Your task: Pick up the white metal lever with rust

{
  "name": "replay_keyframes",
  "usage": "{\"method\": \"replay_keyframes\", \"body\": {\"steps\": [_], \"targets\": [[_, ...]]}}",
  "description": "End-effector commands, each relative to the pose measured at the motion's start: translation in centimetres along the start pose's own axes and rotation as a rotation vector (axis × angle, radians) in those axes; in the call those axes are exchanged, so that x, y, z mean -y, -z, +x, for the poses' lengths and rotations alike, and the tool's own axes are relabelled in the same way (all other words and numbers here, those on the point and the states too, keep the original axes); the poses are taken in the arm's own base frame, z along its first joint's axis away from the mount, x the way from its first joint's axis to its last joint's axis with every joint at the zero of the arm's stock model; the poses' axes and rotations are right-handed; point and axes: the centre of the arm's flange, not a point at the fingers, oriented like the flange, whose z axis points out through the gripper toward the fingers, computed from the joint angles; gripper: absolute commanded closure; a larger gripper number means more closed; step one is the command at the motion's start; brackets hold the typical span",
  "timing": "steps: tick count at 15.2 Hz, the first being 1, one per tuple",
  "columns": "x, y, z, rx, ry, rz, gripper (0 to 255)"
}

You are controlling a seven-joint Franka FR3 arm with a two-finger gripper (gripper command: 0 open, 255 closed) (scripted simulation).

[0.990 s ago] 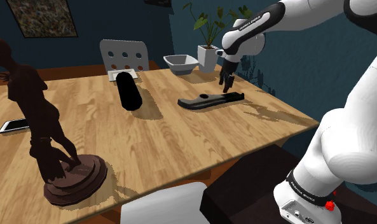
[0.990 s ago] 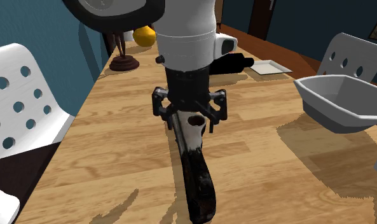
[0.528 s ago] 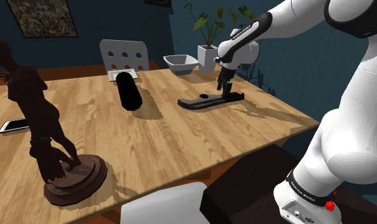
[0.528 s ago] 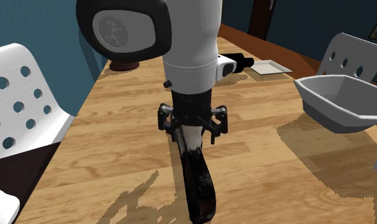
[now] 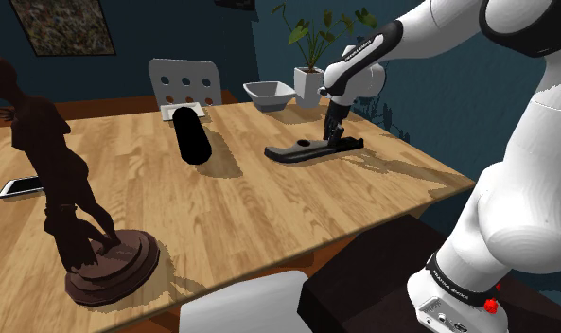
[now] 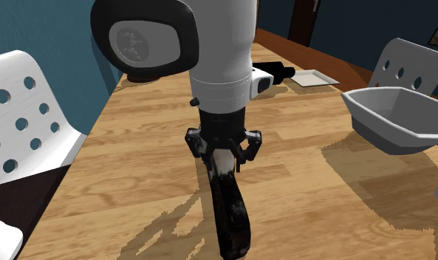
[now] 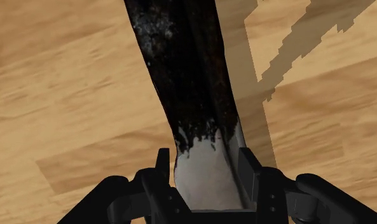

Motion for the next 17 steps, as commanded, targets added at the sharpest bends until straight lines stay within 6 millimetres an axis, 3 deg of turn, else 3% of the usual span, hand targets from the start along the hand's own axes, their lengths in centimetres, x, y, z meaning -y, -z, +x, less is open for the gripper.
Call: {"method": "replay_keyframes", "body": {"steps": [1,4,17], "targets": [[0.0,-0.1,0.0,0.000,0.000,0.001,255],[0.0,0.0,0.0,0.000,0.000,0.001,255],[-0.2,6.8,0.7,0.000,0.000,0.001,255]]}}
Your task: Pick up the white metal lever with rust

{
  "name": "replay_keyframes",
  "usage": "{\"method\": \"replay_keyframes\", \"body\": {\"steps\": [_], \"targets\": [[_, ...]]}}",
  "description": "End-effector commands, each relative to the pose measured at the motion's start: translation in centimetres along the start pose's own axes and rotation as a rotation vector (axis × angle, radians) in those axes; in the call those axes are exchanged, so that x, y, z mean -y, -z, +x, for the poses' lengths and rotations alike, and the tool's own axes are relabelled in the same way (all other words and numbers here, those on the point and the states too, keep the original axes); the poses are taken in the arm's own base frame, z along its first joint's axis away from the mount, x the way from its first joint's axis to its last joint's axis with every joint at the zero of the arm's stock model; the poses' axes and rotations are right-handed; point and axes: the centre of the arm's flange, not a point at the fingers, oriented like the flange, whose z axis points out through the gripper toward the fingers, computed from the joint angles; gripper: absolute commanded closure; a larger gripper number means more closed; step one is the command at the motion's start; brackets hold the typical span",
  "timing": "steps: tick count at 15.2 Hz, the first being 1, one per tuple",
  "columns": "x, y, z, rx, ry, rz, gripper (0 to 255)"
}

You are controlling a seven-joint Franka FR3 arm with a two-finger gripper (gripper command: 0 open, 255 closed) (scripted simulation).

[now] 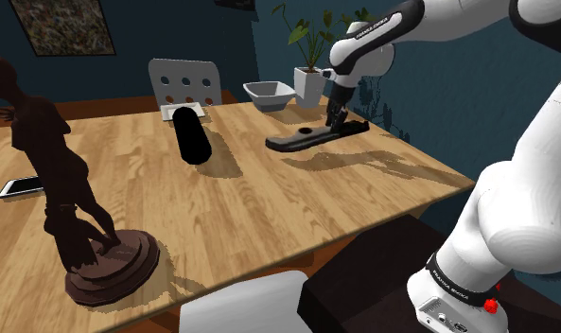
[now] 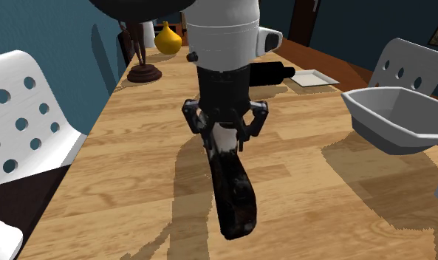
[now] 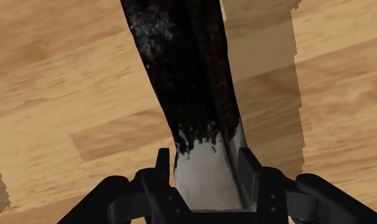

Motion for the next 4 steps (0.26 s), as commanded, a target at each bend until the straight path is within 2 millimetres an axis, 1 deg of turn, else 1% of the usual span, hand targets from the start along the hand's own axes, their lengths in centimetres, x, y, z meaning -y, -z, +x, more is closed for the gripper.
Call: {"method": "replay_keyframes", "body": {"steps": [1,2,4], "targets": [[0.14,1.24,0.16,0.000,0.000,0.000,255],[0.12,1.76,0.21,0.000,0.000,0.000,255],[0.12,1.84,0.21,0.000,0.000,0.000,255]]}}
